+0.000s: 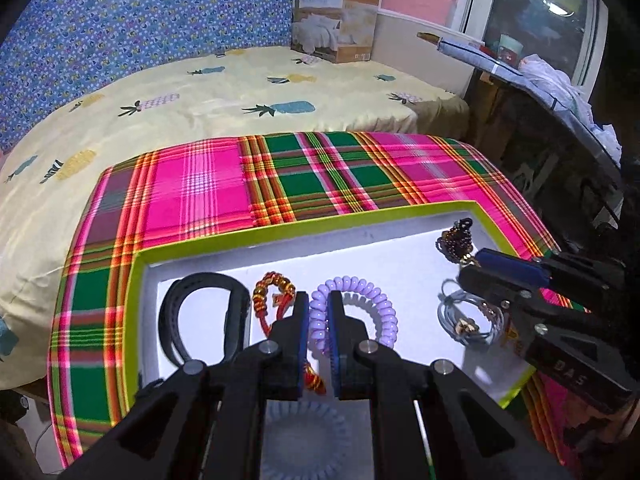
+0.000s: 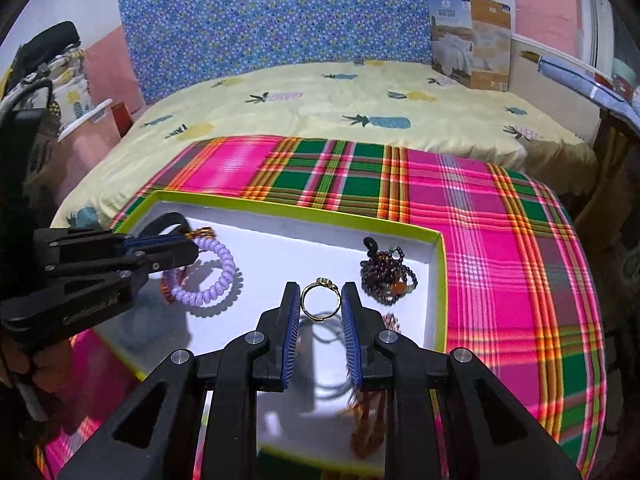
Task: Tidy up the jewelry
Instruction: 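Lower both items into the white box and open both tools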
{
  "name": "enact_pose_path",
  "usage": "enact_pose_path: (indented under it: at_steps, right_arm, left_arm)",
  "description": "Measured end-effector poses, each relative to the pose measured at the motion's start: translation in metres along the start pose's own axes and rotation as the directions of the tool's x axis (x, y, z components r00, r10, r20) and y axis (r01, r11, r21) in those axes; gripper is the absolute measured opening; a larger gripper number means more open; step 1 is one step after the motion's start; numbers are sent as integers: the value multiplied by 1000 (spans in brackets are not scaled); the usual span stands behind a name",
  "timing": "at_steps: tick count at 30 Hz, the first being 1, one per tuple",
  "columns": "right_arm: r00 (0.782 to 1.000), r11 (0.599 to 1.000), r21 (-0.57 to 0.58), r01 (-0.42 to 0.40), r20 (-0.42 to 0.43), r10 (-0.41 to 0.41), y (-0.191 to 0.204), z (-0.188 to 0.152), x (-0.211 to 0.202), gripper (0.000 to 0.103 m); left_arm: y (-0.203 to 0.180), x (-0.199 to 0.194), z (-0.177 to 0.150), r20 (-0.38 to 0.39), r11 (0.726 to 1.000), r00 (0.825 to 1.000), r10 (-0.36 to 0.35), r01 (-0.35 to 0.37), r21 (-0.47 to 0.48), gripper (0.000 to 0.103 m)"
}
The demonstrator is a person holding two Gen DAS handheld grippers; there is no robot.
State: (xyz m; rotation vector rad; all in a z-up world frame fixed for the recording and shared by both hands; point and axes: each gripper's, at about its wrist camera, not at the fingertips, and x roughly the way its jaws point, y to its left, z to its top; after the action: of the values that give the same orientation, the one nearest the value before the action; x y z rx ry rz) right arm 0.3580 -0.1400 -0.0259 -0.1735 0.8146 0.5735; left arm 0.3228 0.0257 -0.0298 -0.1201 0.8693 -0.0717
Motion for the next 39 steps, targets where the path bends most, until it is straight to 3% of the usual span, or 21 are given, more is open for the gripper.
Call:
enact_pose_path:
  at_steps: [11, 22, 26, 39]
  right_arm:
    - [998, 1000, 12, 7, -68, -6, -7, 4, 28, 22]
    - [997, 1000, 14, 12, -83, -11, -7, 5, 28, 23]
    - [998, 1000, 16, 16, -69, -14, -4, 4, 19, 24]
    - [1000, 1000, 23, 2, 28, -2, 16, -16, -53, 24]
  left_arm:
    - [-3, 18, 3, -39, 1000, 999, 2, -1, 8, 10]
    - [-3, 17, 4, -49, 1000, 999, -1, 1, 8, 12]
    - [-2, 6, 3, -30, 1000, 1000, -11, 10, -2, 23]
    - [-11, -59, -26, 45, 1000, 999, 4, -5, 15, 23]
